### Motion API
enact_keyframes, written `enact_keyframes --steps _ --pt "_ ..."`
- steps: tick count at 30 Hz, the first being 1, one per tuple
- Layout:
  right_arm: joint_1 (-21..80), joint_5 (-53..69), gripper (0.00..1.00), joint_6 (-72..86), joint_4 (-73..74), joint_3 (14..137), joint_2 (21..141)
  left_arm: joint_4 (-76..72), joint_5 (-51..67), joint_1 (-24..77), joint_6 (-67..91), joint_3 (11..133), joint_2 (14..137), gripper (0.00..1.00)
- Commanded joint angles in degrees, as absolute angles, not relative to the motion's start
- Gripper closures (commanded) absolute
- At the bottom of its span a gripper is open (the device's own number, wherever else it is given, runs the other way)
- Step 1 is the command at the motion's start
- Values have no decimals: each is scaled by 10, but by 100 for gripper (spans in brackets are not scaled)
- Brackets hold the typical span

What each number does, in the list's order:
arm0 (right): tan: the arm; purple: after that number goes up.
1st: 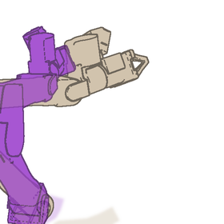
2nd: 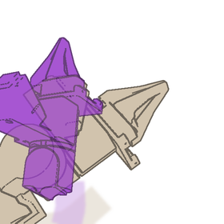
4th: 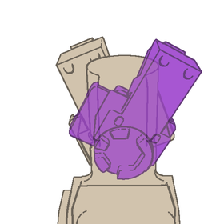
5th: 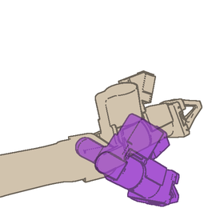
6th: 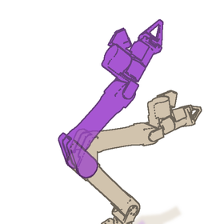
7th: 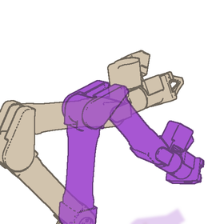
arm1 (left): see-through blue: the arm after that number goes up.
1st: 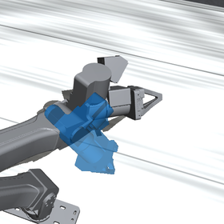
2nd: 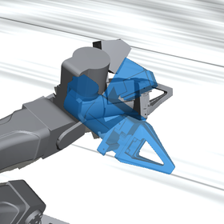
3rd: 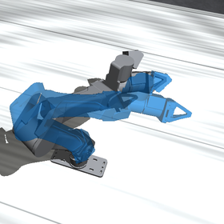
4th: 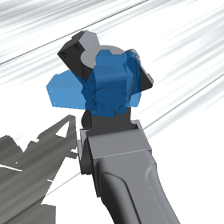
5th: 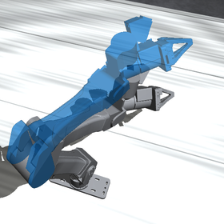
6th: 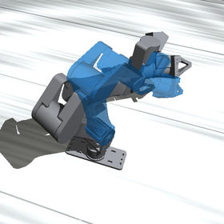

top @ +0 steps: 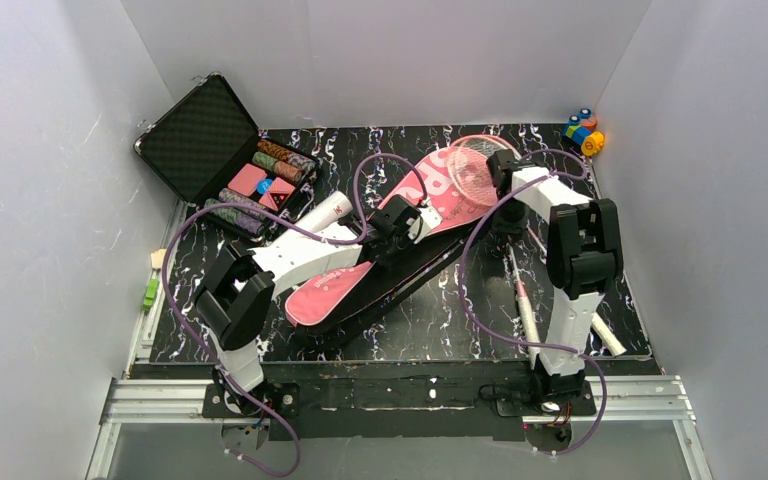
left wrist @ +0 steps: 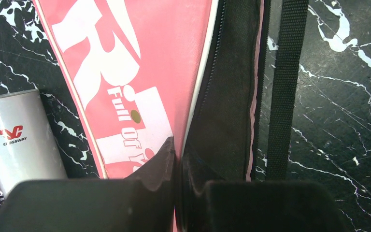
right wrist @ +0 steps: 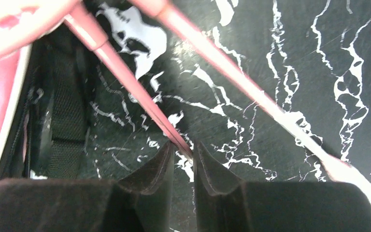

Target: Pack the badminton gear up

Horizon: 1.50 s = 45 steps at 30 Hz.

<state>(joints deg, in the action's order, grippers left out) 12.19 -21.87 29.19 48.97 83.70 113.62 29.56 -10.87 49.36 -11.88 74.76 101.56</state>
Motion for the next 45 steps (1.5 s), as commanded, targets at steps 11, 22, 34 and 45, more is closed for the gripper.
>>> enact_keyframes --steps 11,22,34,45 --pt "86 -219 80 322 498 897 1174 307 -103 494 -112 755 954 100" --pt "21 -201 33 323 523 923 1093 331 -125 493 -102 761 948 100" --pt "-85 -216 29 291 576 1024 1190 333 -117 494 -94 760 934 100" --pt "-99 -181 36 271 582 1058 1255 335 -111 494 -91 759 935 100"
